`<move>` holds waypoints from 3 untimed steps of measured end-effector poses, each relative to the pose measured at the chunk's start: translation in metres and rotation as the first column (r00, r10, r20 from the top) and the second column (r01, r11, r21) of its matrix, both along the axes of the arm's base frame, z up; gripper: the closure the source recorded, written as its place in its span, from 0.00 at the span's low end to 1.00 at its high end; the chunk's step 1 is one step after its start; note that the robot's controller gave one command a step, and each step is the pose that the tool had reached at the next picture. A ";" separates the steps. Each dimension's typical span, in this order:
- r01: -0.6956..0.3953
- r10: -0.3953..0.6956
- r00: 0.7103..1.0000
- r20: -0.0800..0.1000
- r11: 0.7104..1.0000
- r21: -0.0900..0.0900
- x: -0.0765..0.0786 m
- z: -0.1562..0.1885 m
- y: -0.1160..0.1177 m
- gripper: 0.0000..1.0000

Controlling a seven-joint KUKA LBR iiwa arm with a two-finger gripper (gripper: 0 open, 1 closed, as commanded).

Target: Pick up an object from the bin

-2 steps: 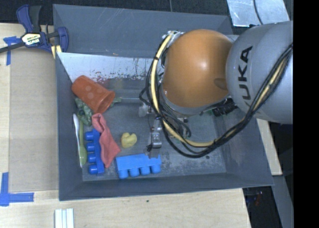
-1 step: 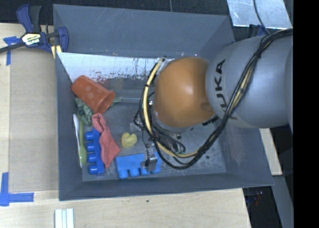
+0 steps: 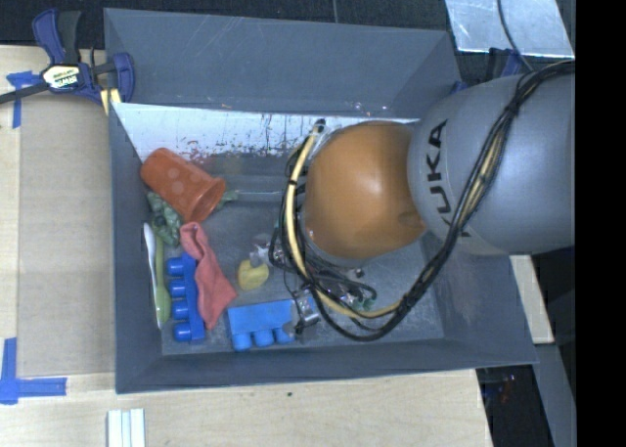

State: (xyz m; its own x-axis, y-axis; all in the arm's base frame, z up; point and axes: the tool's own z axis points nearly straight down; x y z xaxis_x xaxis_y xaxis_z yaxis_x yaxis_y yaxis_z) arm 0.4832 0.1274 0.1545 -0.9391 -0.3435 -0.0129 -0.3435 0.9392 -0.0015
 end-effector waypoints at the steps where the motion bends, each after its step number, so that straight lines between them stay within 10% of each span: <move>1: -0.215 0.215 0.976 -0.011 0.977 -0.004 0.002 -0.023 0.011 0.00; 2: -0.263 0.263 0.965 0.009 0.965 -0.004 0.003 -0.083 0.012 0.00; 3: -0.293 0.293 0.956 0.014 0.956 -0.003 0.006 -0.081 0.014 1.00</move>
Offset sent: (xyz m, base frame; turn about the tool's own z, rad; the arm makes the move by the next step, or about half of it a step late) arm -0.0005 0.0120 -0.0845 -0.2684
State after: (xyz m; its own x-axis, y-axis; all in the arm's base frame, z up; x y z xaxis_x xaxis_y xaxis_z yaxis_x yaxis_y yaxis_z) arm 0.4889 0.1411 0.0736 -0.7968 -0.6037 -0.0247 -0.6037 0.7972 -0.0095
